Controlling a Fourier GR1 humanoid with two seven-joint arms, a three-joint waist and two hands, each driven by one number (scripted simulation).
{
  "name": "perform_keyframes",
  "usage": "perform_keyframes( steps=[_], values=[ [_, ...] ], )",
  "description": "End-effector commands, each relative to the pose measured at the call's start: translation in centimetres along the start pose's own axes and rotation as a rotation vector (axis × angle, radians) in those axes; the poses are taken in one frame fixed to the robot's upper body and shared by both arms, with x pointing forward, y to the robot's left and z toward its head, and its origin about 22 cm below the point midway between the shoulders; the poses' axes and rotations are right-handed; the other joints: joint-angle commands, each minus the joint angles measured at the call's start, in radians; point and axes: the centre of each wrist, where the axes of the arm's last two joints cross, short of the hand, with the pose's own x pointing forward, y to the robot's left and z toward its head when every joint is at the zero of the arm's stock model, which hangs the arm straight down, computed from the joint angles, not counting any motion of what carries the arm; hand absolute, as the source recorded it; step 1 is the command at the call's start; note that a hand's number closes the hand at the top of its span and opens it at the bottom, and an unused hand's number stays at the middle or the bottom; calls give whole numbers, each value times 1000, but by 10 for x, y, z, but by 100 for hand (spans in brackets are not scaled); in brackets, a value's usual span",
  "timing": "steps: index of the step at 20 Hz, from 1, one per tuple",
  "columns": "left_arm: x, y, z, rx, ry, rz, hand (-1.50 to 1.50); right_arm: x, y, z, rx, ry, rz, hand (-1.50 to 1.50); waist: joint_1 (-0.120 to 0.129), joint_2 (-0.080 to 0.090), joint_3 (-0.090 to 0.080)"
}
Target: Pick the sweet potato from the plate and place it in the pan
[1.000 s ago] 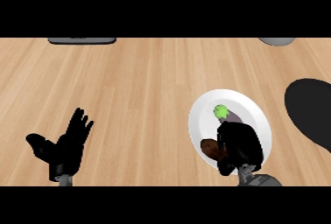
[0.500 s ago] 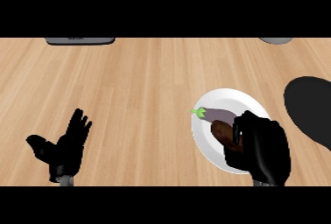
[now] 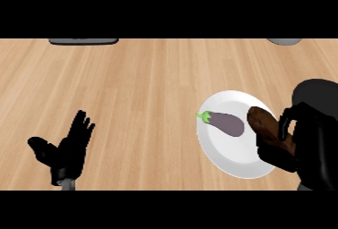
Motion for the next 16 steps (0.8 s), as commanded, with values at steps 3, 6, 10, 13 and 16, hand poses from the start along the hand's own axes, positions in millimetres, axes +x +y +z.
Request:
perform_keyframes(
  steps=[3,6,10,13,16],
  values=[
    [-11,4,10,0,71,-10,0,-23,-25,-42,-28,65,-87,150,6,7,-6],
    [-11,11,4,-6,79,-2,0,-68,-6,-52,-65,75,-100,150,3,8,-6],
    [-14,3,3,5,61,-2,0,-109,-8,-92,-133,116,-54,150,4,11,-6],
    [-12,3,-5,-14,67,2,0,-118,9,-129,-151,143,-35,150,13,13,-6],
    [-1,-11,2,3,70,-1,0,-151,25,-144,-150,159,5,150,17,13,-5]
  ],
)
